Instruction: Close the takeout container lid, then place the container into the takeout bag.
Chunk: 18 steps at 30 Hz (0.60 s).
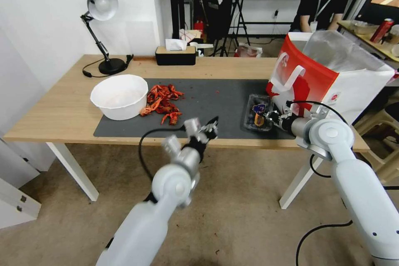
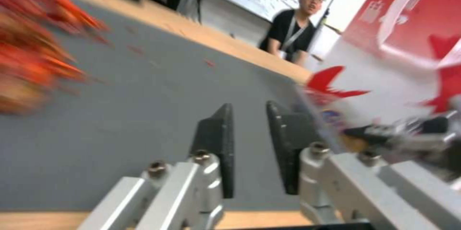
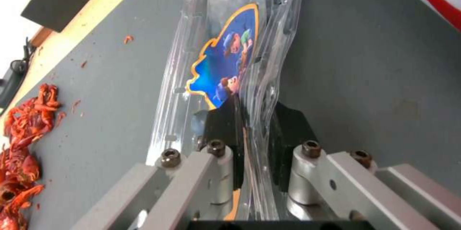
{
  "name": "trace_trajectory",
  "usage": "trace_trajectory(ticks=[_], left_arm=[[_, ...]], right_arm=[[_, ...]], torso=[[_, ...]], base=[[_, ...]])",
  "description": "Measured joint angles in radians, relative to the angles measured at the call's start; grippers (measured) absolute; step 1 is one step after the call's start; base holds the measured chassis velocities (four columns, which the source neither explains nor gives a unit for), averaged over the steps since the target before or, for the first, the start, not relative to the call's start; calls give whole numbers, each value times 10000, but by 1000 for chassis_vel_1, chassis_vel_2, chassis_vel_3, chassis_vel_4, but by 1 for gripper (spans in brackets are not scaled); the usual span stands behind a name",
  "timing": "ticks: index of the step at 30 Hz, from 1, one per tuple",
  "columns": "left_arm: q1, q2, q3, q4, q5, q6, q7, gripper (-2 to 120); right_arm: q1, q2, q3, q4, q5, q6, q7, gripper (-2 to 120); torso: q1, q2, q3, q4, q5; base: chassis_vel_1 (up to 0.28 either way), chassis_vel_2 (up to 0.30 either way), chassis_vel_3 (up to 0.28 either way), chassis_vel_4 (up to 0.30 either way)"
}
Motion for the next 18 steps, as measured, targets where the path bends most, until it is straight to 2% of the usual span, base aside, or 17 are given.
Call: trace_trajectory(ticks=[1, 3, 4, 6, 7, 10, 12, 14, 15, 18], left_arm=[[0, 0, 0, 0, 0, 0, 0, 22], [777, 223, -674, -117, 1547, -675, 538, 32], [777, 223, -674, -117, 1547, -675, 538, 32], [1443, 355, -1359, -249, 2820, -1210, 819, 43], [1443, 355, -1359, -249, 2820, -1210, 819, 43], [2278, 344, -2206, -419, 3740, -1938, 1029, 59], [2403, 333, -2306, -427, 3828, -2072, 1042, 62], [2626, 312, -2486, -427, 4053, -2277, 1068, 73], [2626, 312, -2486, -427, 4053, -2277, 1068, 73], [3152, 205, -2784, -381, 4587, -2625, 1084, 88]], right_arm=[[0, 0, 0, 0, 0, 0, 0, 9], [-3, 24, -8, 38, 6, 0, -6, 9], [-3, 24, -8, 38, 6, 0, -6, 9], [-8, 48, -31, 114, 33, 0, 1, 9], [-8, 48, -31, 114, 33, 0, 1, 9], [-70, 21, 1, 302, 172, -6, 36, 9], [-179, -19, 79, 412, 212, -13, 41, 9], [-407, -88, 235, 610, 253, -18, 52, 9], [-407, -88, 235, 610, 253, -18, 52, 9], [-505, -92, 300, 767, 305, -10, 93, 9]], torso=[[0, 0, 0, 0, 0], [0, 1, 0, 1, 1], [0, 1, 0, 1, 1], [0, 0, 0, 0, 3], [0, 0, 0, 0, 3], [0, 0, -1, 4, 4], [0, 0, 0, 8, 3], [0, 0, 0, -9, 2], [0, 0, 0, -9, 2], [1, 0, 0, 1, 2]], base=[[0, 0, 0, 0], [0, 0, 0, 0], [0, 0, 0, 0], [0, 0, 0, 0], [0, 0, 0, 0], [0, 0, 0, 0], [0, 0, 0, 0], [0, 0, 0, 0], [0, 0, 0, 0], [0, 0, 0, 0]])
